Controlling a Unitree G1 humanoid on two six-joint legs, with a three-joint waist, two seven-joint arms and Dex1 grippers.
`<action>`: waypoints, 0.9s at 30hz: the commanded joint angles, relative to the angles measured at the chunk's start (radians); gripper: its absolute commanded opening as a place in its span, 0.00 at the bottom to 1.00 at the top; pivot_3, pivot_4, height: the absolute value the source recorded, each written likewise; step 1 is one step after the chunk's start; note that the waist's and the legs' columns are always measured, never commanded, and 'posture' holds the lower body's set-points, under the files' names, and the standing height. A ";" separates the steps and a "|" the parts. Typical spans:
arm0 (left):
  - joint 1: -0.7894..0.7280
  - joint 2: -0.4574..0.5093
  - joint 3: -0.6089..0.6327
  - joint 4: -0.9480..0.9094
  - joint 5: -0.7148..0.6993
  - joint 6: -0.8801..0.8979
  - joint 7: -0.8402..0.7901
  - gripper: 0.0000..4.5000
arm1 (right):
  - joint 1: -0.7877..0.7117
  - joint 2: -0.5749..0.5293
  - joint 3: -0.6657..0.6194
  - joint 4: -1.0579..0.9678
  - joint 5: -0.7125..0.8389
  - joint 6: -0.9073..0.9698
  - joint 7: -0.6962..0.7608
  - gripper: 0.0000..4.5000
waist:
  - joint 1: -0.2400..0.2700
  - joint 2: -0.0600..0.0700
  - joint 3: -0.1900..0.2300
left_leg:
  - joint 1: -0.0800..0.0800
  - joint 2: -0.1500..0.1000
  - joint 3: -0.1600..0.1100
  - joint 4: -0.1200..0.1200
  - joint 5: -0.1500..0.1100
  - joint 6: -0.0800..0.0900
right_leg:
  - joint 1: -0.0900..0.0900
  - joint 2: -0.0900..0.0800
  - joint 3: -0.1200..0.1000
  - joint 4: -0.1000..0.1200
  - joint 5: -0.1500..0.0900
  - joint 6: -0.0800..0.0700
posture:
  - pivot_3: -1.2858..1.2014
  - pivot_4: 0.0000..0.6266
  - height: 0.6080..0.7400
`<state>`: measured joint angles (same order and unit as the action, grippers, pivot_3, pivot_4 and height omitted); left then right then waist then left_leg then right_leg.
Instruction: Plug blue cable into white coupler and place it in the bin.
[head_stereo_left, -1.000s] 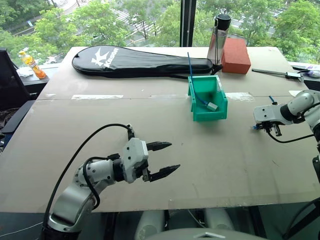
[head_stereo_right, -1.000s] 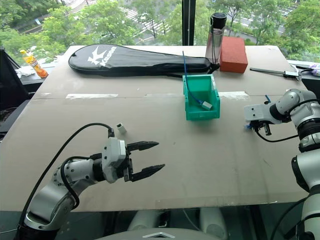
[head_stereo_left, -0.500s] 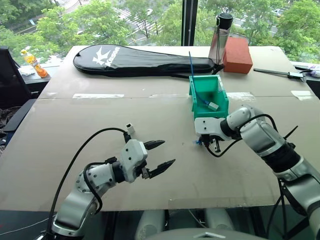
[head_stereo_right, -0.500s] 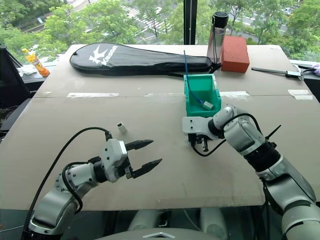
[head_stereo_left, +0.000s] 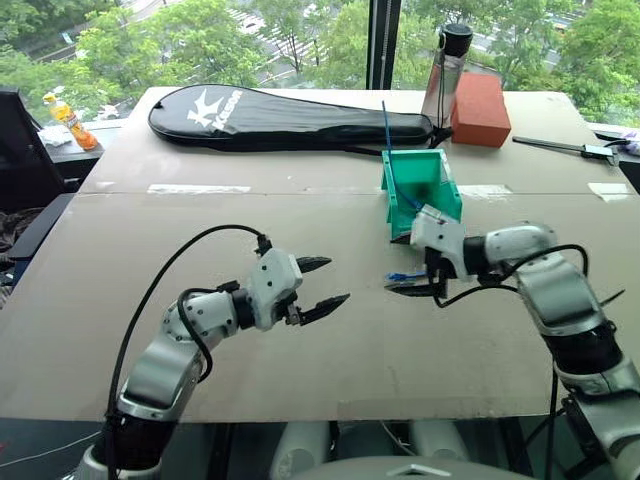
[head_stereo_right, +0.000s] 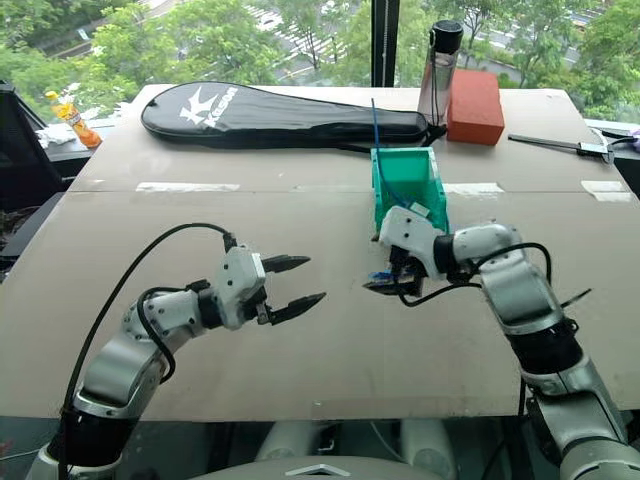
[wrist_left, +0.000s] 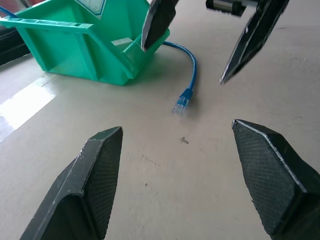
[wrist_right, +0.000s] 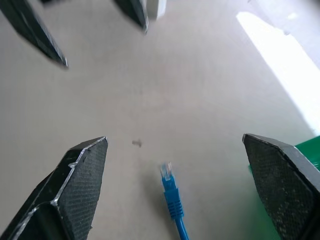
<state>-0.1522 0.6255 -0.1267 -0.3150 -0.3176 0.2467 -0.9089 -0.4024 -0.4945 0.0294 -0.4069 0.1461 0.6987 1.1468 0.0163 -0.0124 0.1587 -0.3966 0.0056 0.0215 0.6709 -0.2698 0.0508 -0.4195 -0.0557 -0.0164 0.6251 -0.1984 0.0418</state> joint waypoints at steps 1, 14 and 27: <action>-0.094 -0.018 -0.047 0.070 0.019 -0.012 -0.049 0.80 | 0.192 -0.006 -0.162 -0.166 0.092 -0.003 -0.072 0.97 | 0.005 0.000 0.000 | 0.000 0.000 -0.001 0.000 0.000 0.000 | 0.000 0.000 -0.001 0.000 0.000 0.000 | 0.52 0.24 1.00; -0.350 -0.153 -0.227 0.426 0.199 -0.147 -0.120 0.80 | 0.761 -0.010 -0.321 -0.388 0.065 -0.248 -0.309 0.97 | -0.008 0.000 0.000 | 0.004 0.001 0.002 0.002 0.000 0.000 | 0.003 0.005 0.005 0.002 -0.005 0.002 | 0.52 0.24 1.00; -0.458 -0.279 -0.250 0.676 0.271 -0.280 -0.145 0.80 | 0.911 -0.047 -0.384 -0.462 0.110 -0.350 -0.343 0.97 | -0.001 -0.001 0.000 | 0.001 0.001 0.001 0.005 0.000 0.001 | 0.002 0.004 0.003 0.001 -0.005 0.002 | 0.52 0.24 1.00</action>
<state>-0.5926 0.3558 -0.3667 0.3522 -0.0583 -0.0024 -1.0476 0.5057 -0.5328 -0.3407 -0.8329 0.2458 0.3703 0.8169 0.0153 -0.0137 0.1587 -0.3956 0.0062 0.0221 0.6762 -0.2701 0.0519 -0.4170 -0.0518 -0.0136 0.6266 -0.2035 0.0436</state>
